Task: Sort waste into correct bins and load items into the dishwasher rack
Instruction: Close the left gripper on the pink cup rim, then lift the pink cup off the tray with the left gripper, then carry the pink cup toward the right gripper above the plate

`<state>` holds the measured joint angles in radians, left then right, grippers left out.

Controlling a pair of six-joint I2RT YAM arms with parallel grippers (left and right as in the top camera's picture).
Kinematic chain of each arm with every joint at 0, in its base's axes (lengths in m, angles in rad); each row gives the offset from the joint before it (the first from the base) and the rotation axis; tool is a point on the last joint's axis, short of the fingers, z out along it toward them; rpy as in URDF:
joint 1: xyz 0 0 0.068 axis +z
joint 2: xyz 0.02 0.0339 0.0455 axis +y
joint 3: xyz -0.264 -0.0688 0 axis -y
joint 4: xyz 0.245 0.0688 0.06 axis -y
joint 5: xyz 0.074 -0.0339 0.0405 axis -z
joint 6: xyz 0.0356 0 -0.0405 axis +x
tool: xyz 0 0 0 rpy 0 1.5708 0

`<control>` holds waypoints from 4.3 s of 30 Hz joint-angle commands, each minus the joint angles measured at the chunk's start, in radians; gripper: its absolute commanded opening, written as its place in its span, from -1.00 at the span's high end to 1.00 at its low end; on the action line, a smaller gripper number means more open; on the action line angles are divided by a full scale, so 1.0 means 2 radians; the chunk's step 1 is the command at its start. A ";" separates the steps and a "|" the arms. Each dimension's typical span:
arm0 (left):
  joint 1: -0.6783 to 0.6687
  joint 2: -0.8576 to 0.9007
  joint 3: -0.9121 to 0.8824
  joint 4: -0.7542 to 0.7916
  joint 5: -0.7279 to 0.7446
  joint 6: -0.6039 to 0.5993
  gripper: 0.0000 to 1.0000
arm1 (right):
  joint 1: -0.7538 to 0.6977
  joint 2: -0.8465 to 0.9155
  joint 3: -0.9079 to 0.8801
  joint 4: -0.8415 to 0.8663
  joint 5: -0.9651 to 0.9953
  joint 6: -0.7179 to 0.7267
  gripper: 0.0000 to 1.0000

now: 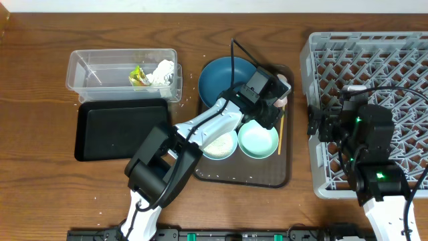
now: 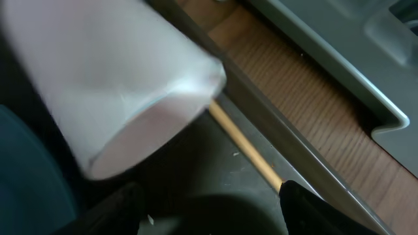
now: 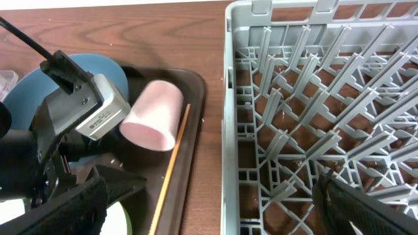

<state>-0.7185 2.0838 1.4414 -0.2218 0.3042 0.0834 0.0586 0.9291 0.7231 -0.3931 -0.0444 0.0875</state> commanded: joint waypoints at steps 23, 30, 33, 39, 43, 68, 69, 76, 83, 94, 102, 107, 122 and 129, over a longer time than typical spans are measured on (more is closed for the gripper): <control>-0.001 -0.037 0.005 0.017 -0.103 0.058 -0.38 | 0.000 0.000 0.011 0.000 0.005 0.006 -0.98; -0.001 -0.033 0.005 0.026 -0.111 0.115 -0.38 | 0.000 -0.001 0.011 0.000 0.005 0.006 -0.98; -0.001 -0.032 0.005 0.039 -0.112 0.131 -0.38 | 0.000 -0.008 0.011 0.000 0.009 0.006 -0.99; -0.001 -0.032 0.003 0.069 -0.134 0.159 -0.38 | 0.000 -0.045 0.011 -0.004 0.049 0.012 -0.99; -0.001 -0.030 0.003 0.095 -0.134 0.158 -0.38 | 0.000 -0.067 0.011 -0.019 0.088 0.029 -0.98; -0.026 0.048 0.002 0.131 -0.188 0.290 -0.54 | 0.000 -0.075 0.011 -0.023 0.088 0.029 -0.98; -0.026 0.052 0.002 0.136 -0.195 0.293 -0.54 | 0.000 -0.075 0.011 -0.023 0.088 0.029 -0.98; -0.026 0.060 0.002 0.173 -0.198 0.295 -0.54 | 0.000 -0.075 0.011 -0.023 0.089 0.028 -0.98; -0.026 0.060 0.002 0.189 -0.198 0.295 -0.44 | 0.000 -0.075 0.011 -0.023 0.088 0.028 -0.99; -0.026 0.060 0.002 0.200 -0.198 0.295 0.25 | 0.000 -0.075 0.011 -0.023 0.088 0.028 -0.99; -0.026 0.060 0.002 0.206 -0.198 0.295 0.54 | 0.000 -0.075 0.011 -0.023 0.088 0.028 -0.99; -0.026 0.059 0.002 0.208 -0.215 0.295 0.73 | 0.000 -0.075 0.011 -0.023 0.088 0.028 -0.99; -0.025 -0.025 0.002 0.189 -0.235 0.174 0.88 | 0.000 -0.075 0.011 -0.010 0.089 0.026 -0.99; -0.003 -0.090 0.002 0.108 -0.195 0.110 0.88 | -0.001 -0.071 0.011 0.016 0.129 0.014 -0.99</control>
<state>-0.7567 1.9606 1.4414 0.0261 -0.1429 0.3954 0.0582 0.7856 0.7246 -0.3832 0.1638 0.1246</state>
